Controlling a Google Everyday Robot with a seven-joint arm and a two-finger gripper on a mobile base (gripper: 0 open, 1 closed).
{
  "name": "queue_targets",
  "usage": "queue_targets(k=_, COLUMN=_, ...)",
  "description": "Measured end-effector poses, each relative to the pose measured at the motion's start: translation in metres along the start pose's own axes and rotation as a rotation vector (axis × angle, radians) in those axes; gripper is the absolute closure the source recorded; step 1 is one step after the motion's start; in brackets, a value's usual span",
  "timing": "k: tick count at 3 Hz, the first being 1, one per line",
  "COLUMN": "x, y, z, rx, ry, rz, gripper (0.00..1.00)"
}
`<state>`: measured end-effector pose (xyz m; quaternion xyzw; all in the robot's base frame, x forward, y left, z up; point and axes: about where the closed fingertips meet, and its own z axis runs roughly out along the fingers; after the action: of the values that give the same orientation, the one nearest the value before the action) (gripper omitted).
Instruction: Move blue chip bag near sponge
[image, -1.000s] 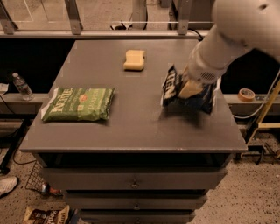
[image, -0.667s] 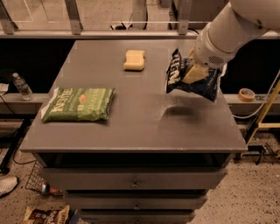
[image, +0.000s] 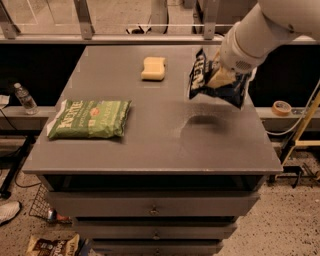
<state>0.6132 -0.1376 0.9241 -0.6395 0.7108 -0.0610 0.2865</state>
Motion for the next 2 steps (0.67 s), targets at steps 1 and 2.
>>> queue_targets(k=1, x=-0.003, y=-0.053, z=0.022, rx=0.083, ry=0.013, rz=-0.069, gripper=1.0)
queue_targets(k=2, x=-0.004, y=-0.084, z=0.043, rx=0.119, ry=0.027, rz=-0.102, gripper=1.0)
